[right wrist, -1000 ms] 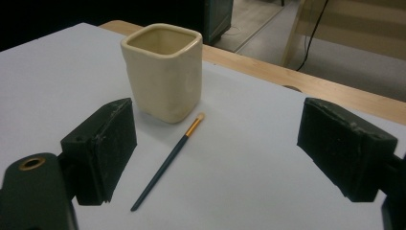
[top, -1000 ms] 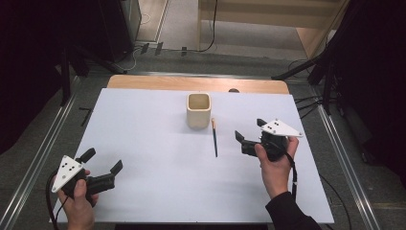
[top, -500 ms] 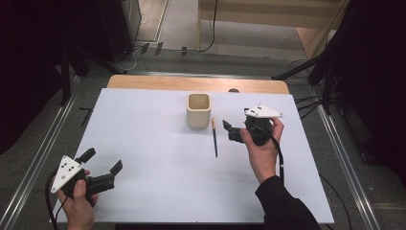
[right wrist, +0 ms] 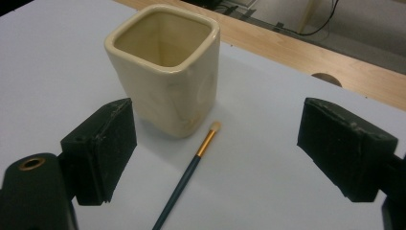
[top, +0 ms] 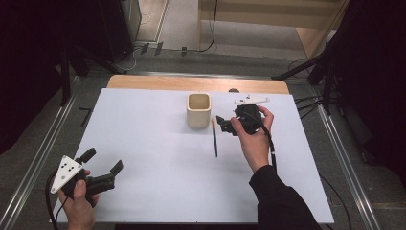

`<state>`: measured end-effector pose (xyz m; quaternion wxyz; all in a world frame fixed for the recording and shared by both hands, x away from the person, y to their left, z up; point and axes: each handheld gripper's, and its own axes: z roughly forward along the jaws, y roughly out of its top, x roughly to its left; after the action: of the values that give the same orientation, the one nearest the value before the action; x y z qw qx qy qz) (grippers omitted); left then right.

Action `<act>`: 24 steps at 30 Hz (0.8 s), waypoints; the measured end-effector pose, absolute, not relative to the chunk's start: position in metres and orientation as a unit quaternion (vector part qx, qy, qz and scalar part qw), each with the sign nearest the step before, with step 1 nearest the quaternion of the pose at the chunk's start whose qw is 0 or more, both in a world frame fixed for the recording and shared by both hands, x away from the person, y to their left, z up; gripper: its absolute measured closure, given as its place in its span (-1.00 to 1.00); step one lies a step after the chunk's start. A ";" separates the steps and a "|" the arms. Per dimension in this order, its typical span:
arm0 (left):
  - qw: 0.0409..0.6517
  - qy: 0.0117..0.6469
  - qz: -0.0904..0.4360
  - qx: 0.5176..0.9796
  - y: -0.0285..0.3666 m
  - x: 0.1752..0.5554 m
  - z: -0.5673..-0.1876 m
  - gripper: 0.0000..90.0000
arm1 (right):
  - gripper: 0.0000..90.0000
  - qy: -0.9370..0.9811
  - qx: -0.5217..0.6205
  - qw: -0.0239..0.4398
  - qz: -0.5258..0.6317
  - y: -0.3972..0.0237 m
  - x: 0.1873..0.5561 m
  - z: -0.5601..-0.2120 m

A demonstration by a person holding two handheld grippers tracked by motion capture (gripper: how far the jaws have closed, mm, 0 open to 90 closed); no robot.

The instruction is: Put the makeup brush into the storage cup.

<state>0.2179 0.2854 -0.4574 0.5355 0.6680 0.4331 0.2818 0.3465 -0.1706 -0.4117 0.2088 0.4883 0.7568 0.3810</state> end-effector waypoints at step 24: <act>0.530 0.434 0.283 0.671 0.285 0.218 -0.458 -1.00 | -0.65 0.798 0.523 0.120 0.274 -0.153 0.381 -0.438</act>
<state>0.2180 0.2845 -0.4582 0.5300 0.6713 0.4336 0.2834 0.3808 -0.1533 -0.4382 0.1198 0.5229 0.7982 0.2739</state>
